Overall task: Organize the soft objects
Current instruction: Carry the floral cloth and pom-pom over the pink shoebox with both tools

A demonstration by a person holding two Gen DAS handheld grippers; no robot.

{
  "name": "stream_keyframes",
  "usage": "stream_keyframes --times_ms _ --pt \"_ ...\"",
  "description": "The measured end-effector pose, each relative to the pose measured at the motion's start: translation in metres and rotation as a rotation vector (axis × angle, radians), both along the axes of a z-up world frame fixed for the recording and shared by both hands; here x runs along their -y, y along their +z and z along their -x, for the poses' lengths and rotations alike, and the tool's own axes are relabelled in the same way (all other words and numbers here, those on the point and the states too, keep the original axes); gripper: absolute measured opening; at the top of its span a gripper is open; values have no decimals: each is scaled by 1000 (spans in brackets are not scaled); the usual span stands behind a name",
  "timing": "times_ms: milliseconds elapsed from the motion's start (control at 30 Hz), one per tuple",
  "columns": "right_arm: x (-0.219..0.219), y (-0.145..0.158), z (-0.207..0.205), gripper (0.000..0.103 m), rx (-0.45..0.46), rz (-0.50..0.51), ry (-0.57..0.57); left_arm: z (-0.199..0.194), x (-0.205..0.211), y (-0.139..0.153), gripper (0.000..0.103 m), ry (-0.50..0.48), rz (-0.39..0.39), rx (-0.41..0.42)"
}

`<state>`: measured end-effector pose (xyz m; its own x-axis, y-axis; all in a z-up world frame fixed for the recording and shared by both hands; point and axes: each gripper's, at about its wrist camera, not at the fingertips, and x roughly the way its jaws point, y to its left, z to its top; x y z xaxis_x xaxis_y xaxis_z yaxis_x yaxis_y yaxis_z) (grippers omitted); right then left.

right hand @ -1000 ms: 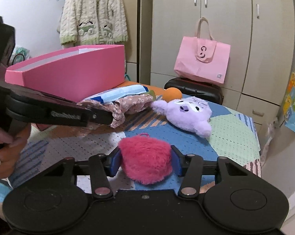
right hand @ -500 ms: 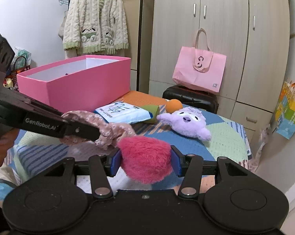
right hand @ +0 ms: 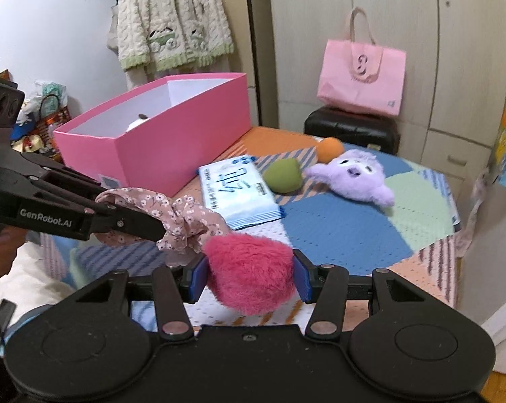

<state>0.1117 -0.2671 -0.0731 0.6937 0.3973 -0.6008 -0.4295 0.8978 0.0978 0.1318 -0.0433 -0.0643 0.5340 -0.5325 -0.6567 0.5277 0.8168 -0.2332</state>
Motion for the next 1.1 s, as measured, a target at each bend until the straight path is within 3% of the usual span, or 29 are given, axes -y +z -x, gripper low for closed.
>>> stream_keyframes --times_ms 400,667,833,1100 --pt "-19 26 0 56 -57 -32 96 16 -24 17 11 -59 -24 -66" --pt "-46 45 -1 56 -98 -65 183 24 -52 31 11 -26 9 -89" --pt "-75 61 -1 57 -79 -81 278 32 -75 46 11 7 25 -88" --pt "-118 91 -12 57 18 -113 368 43 -114 87 11 94 58 57"
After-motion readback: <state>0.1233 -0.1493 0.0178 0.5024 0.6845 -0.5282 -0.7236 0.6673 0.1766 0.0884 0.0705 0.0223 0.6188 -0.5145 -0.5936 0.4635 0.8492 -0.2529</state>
